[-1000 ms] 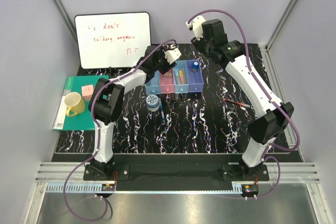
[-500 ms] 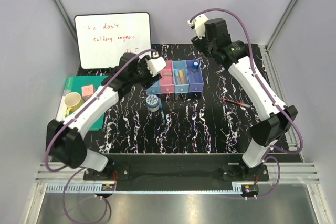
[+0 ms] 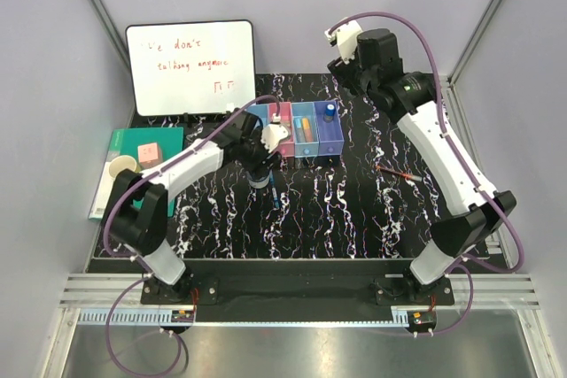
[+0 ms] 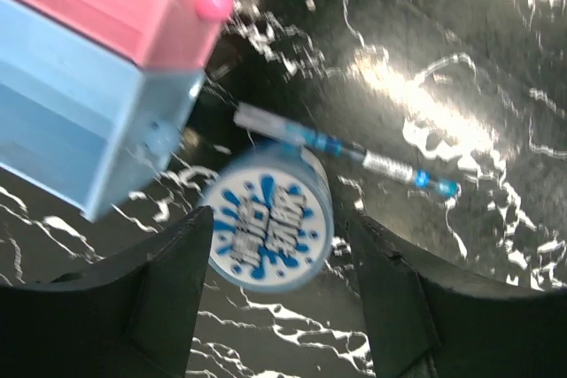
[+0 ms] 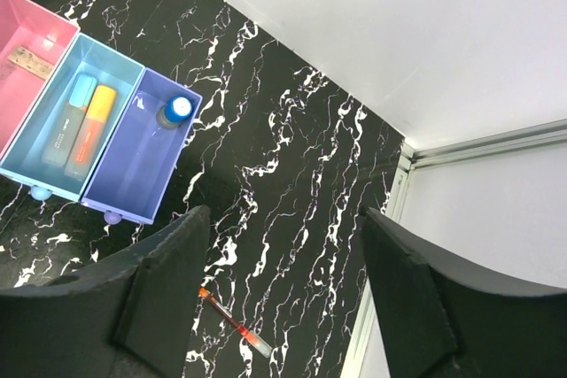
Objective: Sort the stationery into containers
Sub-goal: Pick up the stationery from the center of the board.
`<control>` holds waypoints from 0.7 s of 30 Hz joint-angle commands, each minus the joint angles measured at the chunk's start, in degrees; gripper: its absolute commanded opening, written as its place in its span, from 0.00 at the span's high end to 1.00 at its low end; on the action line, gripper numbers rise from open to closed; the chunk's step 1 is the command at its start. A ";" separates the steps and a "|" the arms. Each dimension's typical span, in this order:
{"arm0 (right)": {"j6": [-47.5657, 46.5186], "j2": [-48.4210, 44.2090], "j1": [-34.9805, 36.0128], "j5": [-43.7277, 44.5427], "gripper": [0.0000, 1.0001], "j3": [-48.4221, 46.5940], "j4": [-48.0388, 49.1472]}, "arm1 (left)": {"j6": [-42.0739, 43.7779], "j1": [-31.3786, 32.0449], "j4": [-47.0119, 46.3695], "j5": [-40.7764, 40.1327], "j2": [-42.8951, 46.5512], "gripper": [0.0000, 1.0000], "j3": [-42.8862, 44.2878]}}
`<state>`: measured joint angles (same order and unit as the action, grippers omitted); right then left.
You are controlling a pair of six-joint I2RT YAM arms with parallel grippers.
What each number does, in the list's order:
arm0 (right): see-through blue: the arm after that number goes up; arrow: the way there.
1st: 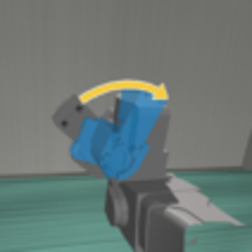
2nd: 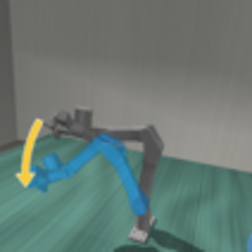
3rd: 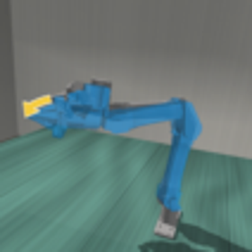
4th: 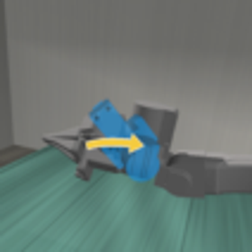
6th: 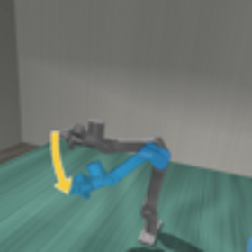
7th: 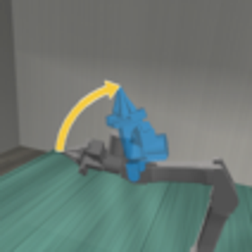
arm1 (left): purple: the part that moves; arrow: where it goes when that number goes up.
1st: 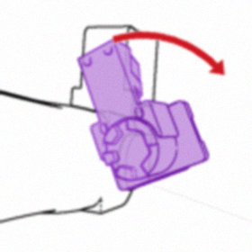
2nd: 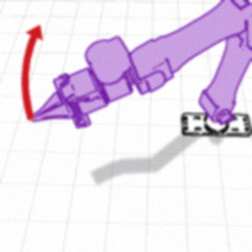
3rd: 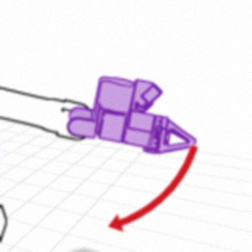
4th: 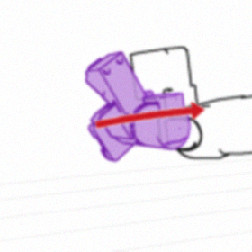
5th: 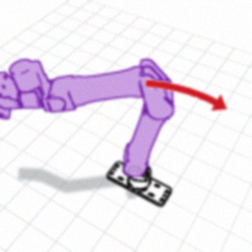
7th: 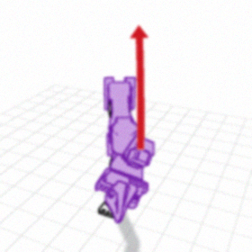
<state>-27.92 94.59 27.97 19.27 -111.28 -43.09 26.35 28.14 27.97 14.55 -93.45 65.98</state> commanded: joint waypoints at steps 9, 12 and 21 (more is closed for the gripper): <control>-0.73 -2.74 -0.10 -0.90 0.22 0.10 0.46 | -2.09 0.60 1.65 -2.50 -5.95 0.30 4.08; -0.73 -2.65 -0.02 -1.07 0.23 0.10 0.38 | -1.91 0.60 1.22 -3.38 -6.13 0.26 3.72; -0.91 -2.56 -0.10 -0.90 0.23 -0.07 0.29 | -2.09 0.69 1.21 -4.35 -4.11 0.26 4.34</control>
<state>-28.27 93.08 27.97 18.79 -110.65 -43.11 25.02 28.64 26.92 11.44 -98.04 69.43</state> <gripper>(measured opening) 0.775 0.744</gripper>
